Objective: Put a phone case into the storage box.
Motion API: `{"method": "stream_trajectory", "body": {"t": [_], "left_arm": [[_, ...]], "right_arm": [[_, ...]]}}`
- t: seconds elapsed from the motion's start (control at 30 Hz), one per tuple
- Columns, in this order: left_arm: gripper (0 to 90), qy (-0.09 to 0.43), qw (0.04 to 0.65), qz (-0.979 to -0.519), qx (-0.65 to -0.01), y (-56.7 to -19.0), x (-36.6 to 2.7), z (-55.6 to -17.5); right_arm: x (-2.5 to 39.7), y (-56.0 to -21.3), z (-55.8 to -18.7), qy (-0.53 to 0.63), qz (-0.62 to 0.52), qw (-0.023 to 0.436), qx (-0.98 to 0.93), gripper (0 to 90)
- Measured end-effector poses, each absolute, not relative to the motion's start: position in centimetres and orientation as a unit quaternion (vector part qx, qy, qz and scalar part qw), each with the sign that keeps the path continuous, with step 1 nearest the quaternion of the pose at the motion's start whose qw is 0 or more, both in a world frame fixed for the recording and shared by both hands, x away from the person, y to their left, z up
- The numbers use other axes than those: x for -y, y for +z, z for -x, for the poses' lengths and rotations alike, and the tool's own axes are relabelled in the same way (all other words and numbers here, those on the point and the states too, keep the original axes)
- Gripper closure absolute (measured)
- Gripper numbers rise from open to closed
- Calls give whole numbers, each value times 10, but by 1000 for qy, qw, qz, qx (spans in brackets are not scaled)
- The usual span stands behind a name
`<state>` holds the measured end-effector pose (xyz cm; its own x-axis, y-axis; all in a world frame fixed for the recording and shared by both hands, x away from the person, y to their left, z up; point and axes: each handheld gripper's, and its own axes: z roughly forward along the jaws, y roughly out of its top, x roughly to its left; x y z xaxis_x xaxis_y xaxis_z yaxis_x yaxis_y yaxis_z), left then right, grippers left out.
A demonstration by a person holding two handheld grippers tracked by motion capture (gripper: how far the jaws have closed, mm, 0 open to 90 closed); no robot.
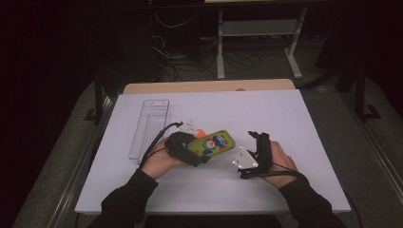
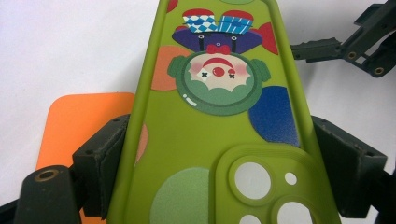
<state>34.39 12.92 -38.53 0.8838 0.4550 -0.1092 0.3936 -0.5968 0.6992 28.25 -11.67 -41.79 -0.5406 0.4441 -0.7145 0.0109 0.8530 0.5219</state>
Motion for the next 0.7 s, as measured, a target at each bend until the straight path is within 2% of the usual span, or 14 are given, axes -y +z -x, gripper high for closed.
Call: {"method": "stream_trajectory", "body": {"t": [0.7], "left_arm": [[149,33,385,-890,-243,-383,-130,-343]], "right_arm": [[102,-426,-276,170,-15,554,-815,0]]}}
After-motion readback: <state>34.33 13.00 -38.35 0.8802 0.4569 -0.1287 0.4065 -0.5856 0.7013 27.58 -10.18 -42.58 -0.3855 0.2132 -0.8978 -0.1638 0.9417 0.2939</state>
